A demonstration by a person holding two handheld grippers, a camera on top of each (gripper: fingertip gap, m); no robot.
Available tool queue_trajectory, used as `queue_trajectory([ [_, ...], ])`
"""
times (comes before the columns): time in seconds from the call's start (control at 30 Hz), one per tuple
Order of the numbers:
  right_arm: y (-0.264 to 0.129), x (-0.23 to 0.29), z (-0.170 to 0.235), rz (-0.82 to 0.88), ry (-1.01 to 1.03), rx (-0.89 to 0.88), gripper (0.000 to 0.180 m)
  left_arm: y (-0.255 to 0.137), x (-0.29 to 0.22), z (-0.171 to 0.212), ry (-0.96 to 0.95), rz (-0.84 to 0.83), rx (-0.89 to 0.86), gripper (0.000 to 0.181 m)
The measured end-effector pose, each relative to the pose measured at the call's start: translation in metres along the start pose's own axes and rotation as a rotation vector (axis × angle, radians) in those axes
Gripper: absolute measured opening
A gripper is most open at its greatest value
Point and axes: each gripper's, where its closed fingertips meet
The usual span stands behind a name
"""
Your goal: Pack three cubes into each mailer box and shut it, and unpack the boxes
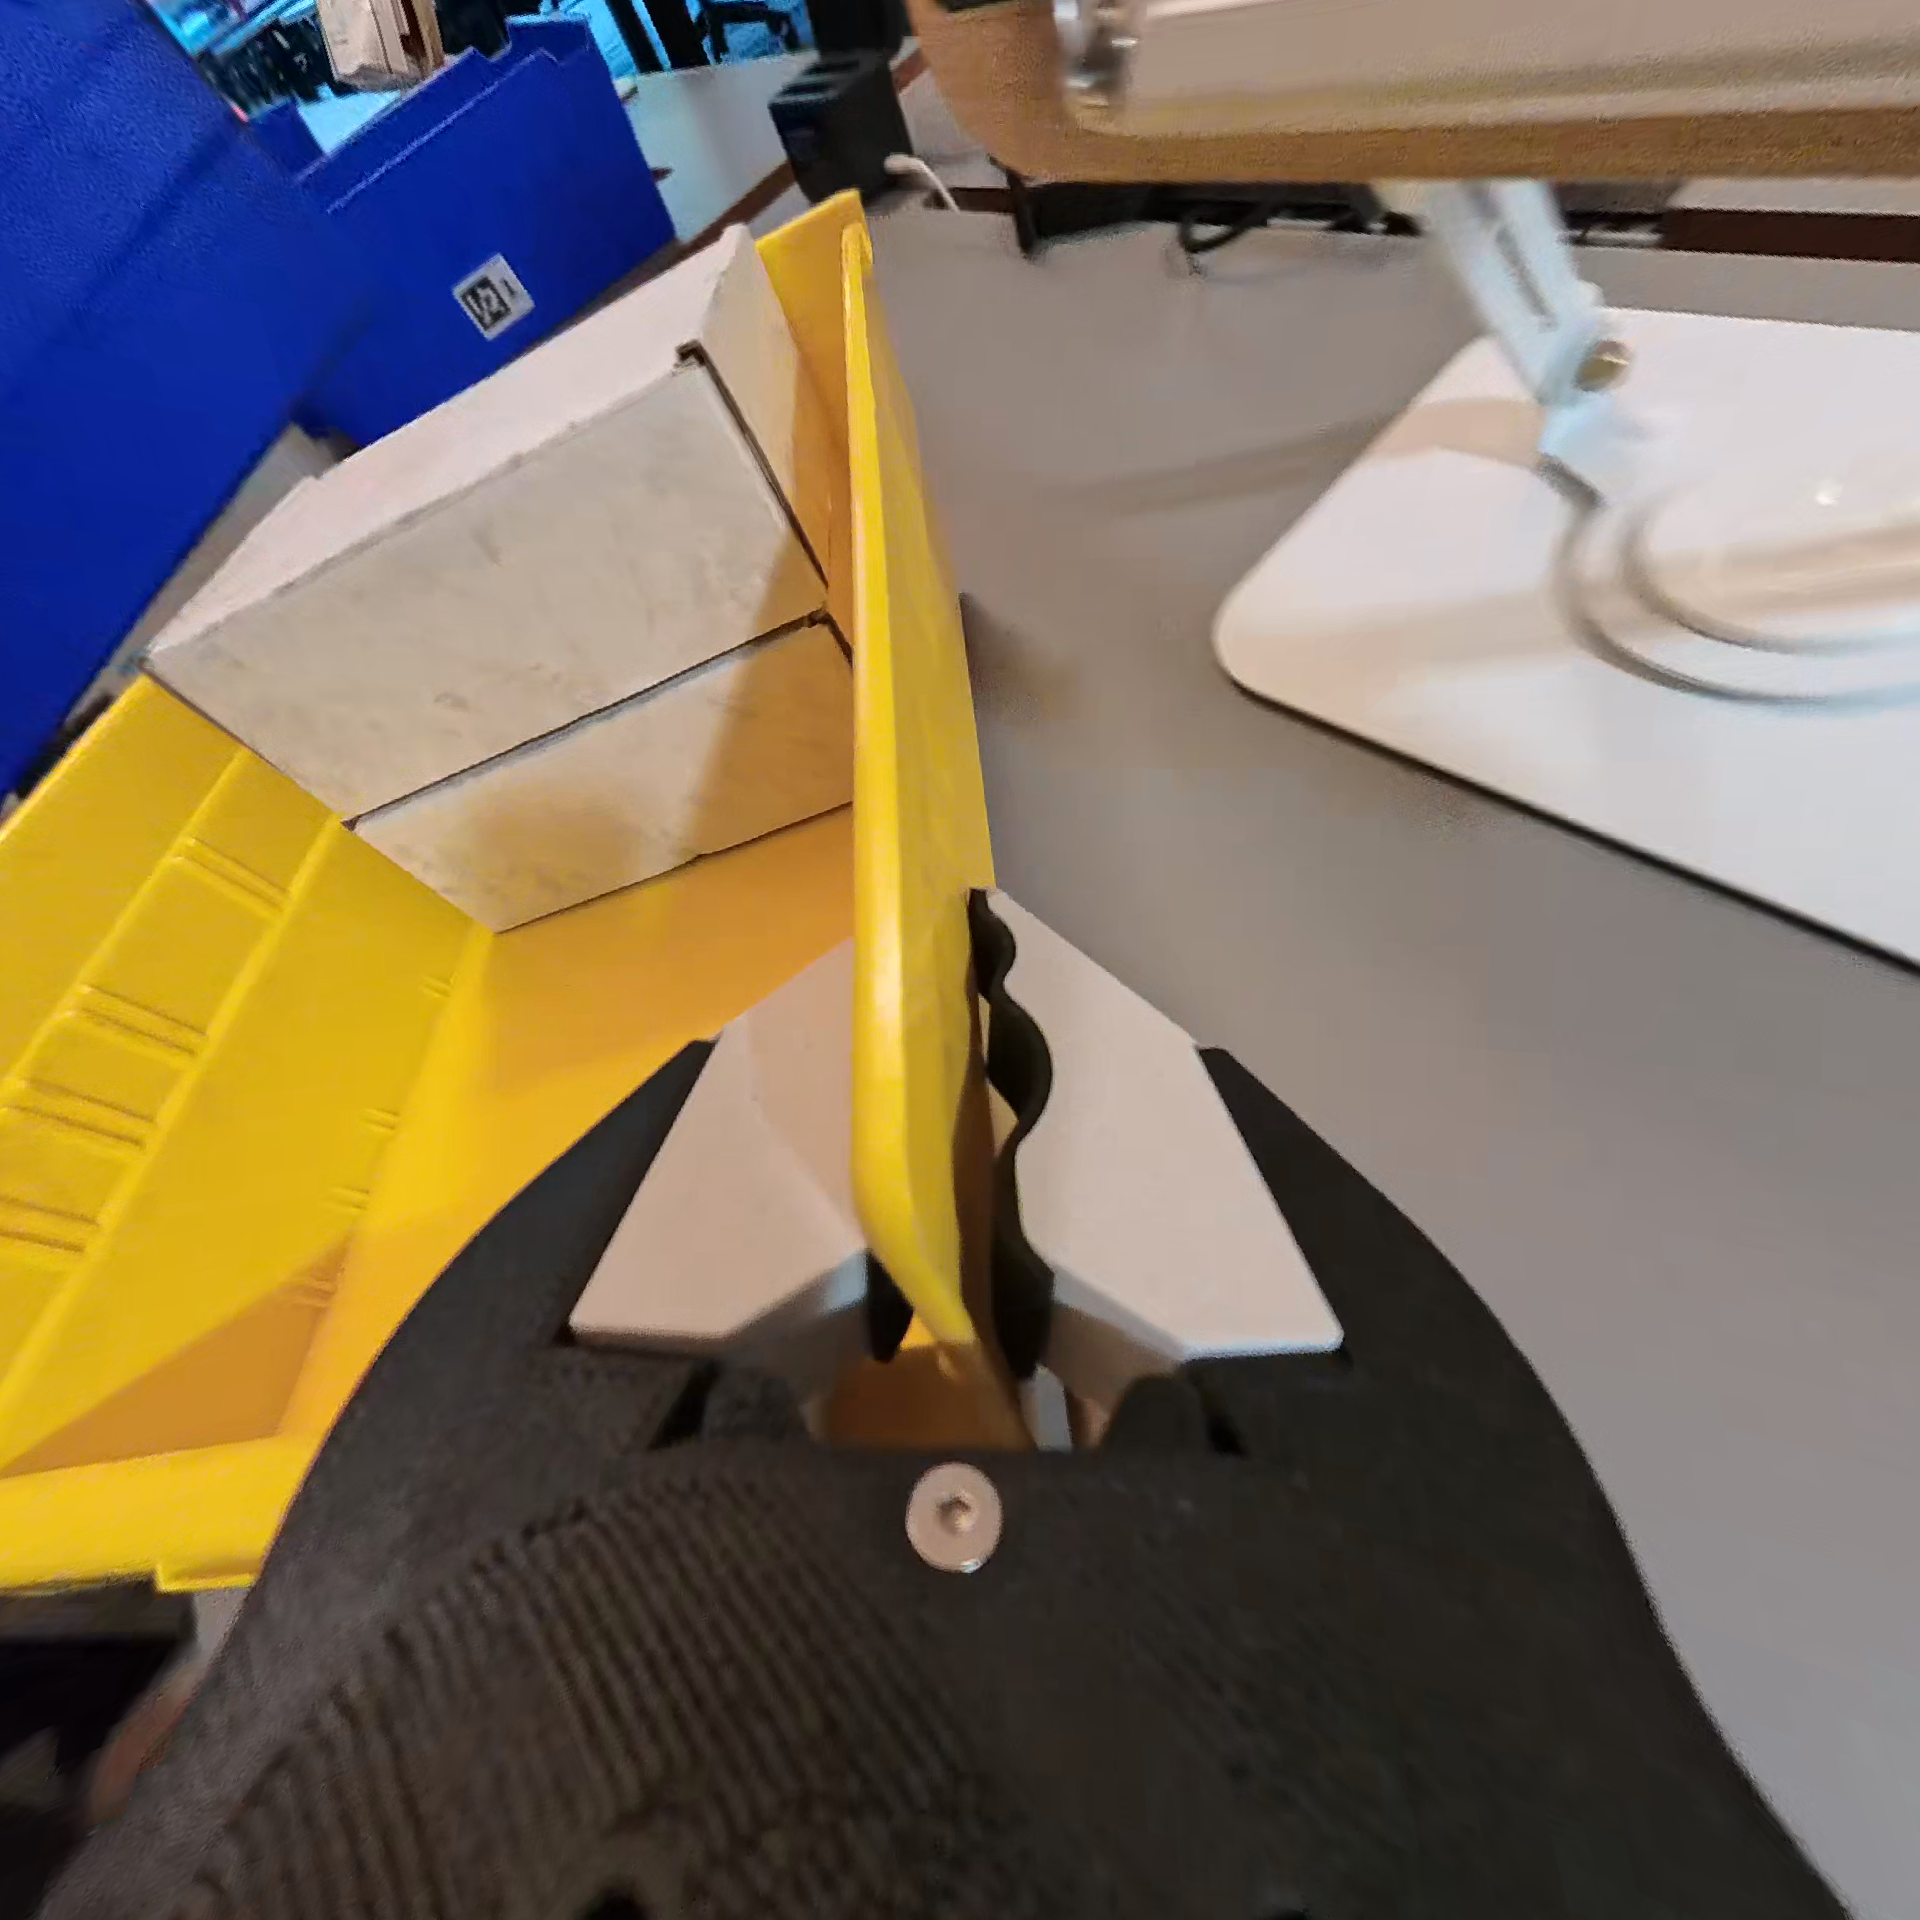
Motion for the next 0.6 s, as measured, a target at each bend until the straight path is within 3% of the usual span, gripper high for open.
queue_trajectory([
  [0.17,0.085,0.056,-0.002,0.041,0.077,-0.064,0.005,-0.03,0.041,-0.023,0.063,-0.149,-0.066,0.004],
  [0.33,0.141,0.12,0.006,0.103,0.109,-0.116,0.015,-0.05,0.057,-0.039,0.109,-0.191,-0.098,0.004],
  [0.43,0.161,0.177,0.02,0.023,0.107,-0.069,0.063,-0.059,0.057,-0.05,0.104,-0.192,-0.128,0.004],
  [0.6,0.165,0.262,0.036,-0.212,0.017,0.034,0.095,-0.067,0.044,-0.064,0.14,-0.182,-0.162,0.004],
])
Point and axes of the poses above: each gripper's, where its closed fingertips meet, y out along the fingers, z out of its underside, x = y × z across the jaws, and after that the axes turned 8 degrees about -x, right-handed
